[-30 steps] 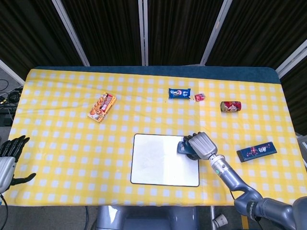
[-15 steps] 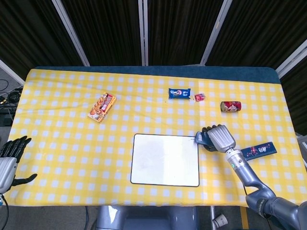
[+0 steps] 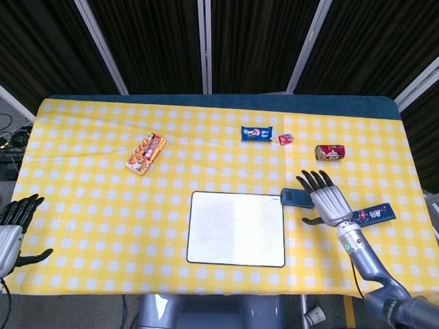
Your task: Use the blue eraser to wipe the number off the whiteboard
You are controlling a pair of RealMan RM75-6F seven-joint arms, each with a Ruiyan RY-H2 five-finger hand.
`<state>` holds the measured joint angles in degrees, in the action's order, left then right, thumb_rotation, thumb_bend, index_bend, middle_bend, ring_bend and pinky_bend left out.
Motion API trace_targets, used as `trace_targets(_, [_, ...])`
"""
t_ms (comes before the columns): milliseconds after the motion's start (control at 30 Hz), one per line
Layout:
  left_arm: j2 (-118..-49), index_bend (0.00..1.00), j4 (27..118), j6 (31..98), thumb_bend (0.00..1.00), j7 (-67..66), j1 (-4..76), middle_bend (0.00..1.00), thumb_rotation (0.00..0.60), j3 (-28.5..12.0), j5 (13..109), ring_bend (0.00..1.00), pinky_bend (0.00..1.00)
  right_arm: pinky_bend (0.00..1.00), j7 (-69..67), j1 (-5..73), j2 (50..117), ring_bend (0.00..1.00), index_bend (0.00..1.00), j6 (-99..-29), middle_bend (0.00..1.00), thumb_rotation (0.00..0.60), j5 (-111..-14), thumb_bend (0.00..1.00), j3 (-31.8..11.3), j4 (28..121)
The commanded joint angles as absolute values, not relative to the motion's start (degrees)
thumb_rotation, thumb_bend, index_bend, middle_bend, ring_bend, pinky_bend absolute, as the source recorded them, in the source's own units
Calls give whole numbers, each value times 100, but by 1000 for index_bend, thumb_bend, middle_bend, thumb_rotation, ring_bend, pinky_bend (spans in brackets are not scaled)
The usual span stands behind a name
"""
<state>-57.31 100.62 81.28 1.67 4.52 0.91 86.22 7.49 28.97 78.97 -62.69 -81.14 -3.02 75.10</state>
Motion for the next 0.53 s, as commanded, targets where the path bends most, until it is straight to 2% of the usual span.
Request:
trace_targets(33, [-5687,0,10079,8240,0,231,405,0,600,103,8706,0,0,0,594,2377,7196,0,0,-7133,0,600,-8391,0,-213,8253])
trace_targets(200, [-5626,0,10069,8476,0,319,306,0,600,152,8919,0,0,0,54,1687,6616,0,0,-8173,0,600,-8695,0,-36,8756])
trace_targets(400, [-5603,0,10084,8662,0,292,213,0,600,183,9040,0,0,0,-36,1237,6492,0,0,-8782,0,600,-8841,0,14,8926])
trace_targets(533, [-5634,0,10065,8713,0,235,190,0,600,169,9045,0,0,0,140,1094,6563,0,0,-8917,0,600,-8914,0,39,8917])
